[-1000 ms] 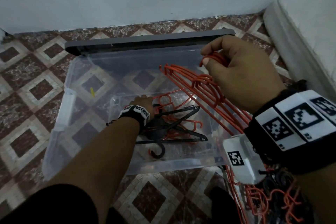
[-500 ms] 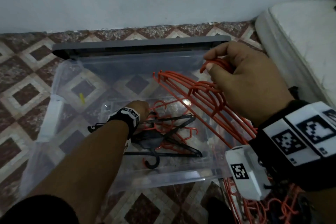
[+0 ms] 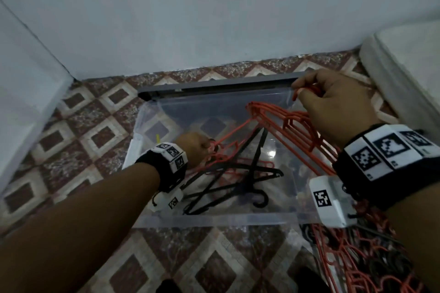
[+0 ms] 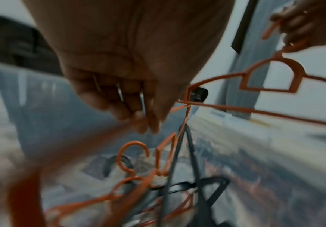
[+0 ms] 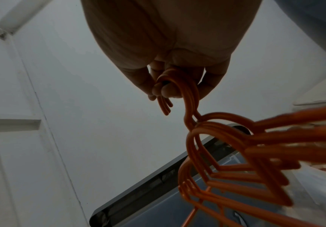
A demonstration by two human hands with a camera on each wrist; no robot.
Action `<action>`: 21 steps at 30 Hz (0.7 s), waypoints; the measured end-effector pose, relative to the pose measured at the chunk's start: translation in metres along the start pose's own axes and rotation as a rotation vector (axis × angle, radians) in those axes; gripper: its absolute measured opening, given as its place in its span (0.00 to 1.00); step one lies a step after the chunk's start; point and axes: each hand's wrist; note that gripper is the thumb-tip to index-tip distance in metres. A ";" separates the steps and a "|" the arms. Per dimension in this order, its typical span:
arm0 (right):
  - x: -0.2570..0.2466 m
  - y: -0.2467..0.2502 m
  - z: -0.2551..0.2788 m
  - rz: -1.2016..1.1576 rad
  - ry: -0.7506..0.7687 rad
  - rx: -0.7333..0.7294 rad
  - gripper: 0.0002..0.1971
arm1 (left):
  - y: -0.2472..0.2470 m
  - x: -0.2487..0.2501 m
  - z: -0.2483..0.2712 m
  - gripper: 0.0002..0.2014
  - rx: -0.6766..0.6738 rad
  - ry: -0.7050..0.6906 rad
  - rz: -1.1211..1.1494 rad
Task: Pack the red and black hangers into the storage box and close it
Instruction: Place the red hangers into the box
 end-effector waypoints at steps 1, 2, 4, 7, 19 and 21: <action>-0.001 0.002 0.001 0.000 0.001 0.007 0.07 | 0.003 0.002 0.004 0.13 -0.049 0.027 -0.106; -0.002 0.004 0.002 0.000 0.000 0.016 0.07 | 0.005 0.005 0.009 0.13 -0.073 0.052 -0.198; -0.003 0.008 0.003 -0.018 -0.009 0.025 0.07 | 0.001 0.005 0.013 0.12 -0.102 0.058 -0.293; -0.004 0.011 0.004 -0.034 -0.011 0.024 0.07 | -0.008 0.006 0.012 0.13 -0.086 0.067 -0.291; 0.013 0.011 -0.003 0.013 -0.001 0.048 0.08 | -0.069 0.001 -0.039 0.11 -0.003 0.150 -0.141; 0.016 0.009 -0.006 0.015 0.004 0.066 0.08 | -0.073 0.001 -0.042 0.11 0.012 0.161 -0.080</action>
Point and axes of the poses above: each hand's wrist, its own z-axis away from the middle knuckle, its own y-axis out of the back of the hand, x = y × z, and after that the axes turned 4 degrees about z, right-handed
